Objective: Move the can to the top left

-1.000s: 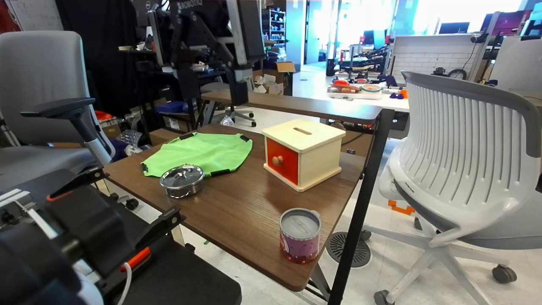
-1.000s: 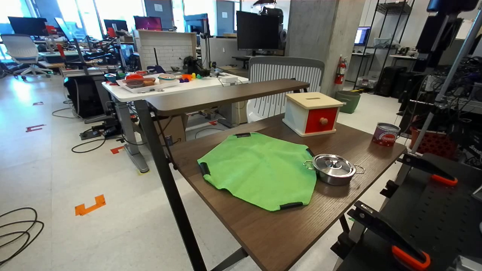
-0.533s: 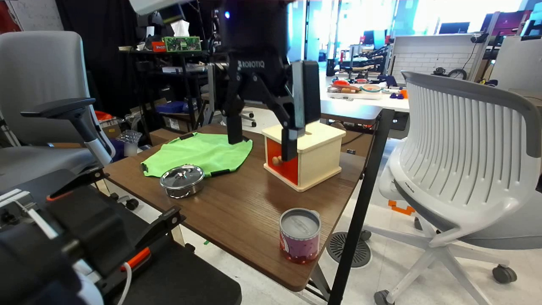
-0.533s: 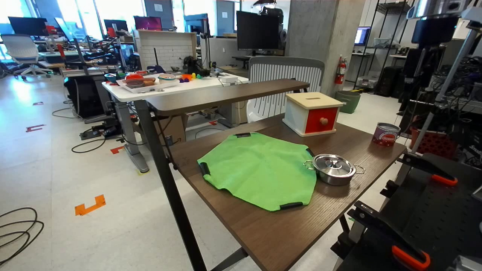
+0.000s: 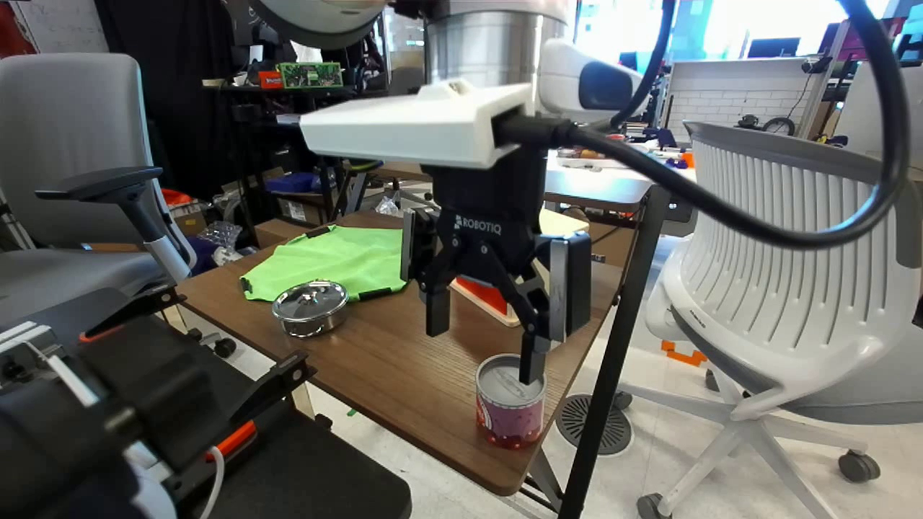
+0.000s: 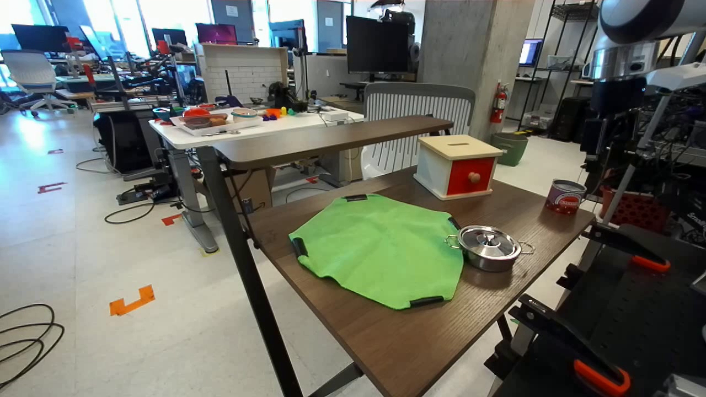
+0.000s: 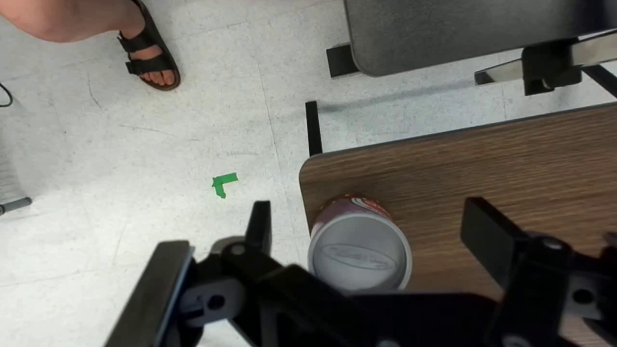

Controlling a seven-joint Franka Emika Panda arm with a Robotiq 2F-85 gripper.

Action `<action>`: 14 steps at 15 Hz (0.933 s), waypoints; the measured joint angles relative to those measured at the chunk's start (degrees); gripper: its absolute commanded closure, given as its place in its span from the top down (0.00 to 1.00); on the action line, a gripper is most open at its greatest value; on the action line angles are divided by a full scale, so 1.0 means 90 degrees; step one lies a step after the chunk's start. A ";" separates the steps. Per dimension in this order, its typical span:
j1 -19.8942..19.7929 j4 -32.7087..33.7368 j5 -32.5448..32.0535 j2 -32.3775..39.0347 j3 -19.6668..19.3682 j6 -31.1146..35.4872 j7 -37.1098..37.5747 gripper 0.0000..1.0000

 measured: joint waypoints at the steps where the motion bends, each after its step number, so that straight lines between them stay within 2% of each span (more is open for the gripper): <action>1: -0.0002 0.0048 -0.0002 0.0108 0.0000 0.0033 0.0023 1.00; 8: 0.0017 0.0393 -0.0377 0.0669 -0.0004 0.0289 0.0600 1.00; 14: 0.0042 0.0512 -0.0551 0.1163 0.0005 0.1373 0.0907 1.00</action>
